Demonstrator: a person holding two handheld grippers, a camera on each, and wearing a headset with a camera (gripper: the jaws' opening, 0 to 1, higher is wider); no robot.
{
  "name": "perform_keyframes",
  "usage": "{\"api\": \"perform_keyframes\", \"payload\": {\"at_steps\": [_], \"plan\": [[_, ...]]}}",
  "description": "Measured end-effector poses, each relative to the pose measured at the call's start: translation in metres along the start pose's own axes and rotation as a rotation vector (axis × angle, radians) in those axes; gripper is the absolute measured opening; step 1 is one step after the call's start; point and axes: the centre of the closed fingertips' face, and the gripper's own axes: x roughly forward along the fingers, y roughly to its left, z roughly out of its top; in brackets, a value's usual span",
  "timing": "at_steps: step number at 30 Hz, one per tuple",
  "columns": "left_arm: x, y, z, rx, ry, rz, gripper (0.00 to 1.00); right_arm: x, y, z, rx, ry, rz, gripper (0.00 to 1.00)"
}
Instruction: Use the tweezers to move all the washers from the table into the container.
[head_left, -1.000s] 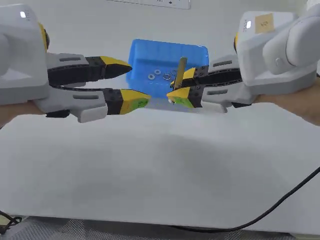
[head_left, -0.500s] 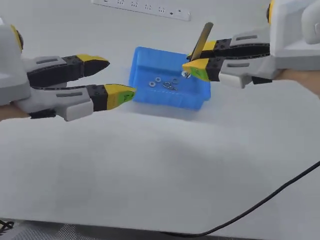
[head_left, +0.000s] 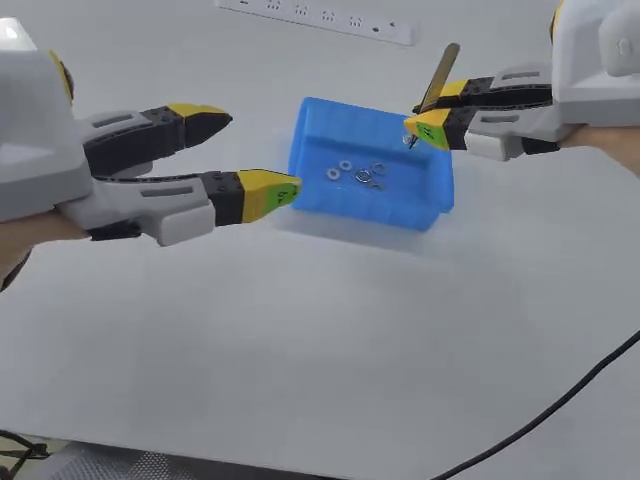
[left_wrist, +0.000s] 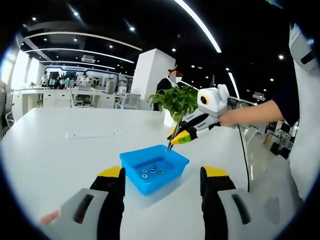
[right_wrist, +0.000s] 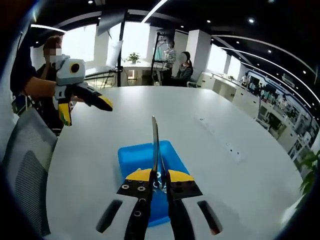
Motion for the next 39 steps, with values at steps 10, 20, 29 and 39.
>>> {"api": "perform_keyframes", "payload": {"at_steps": [10,20,29,39], "plan": [[-0.001,0.005,-0.021,-0.034,0.087,0.021,0.75,0.029,0.001,-0.035,0.051,0.042,0.019,0.11],[0.001,0.008,-0.028,-0.041,0.108,0.021,0.75,0.036,0.000,-0.041,0.075,0.030,0.014,0.11],[0.009,0.005,-0.028,-0.026,0.126,0.002,0.75,0.034,0.003,-0.047,0.083,0.033,0.017,0.11],[0.063,0.006,0.030,0.090,0.014,-0.113,0.74,0.033,0.012,-0.040,0.073,0.023,0.031,0.11]]}}
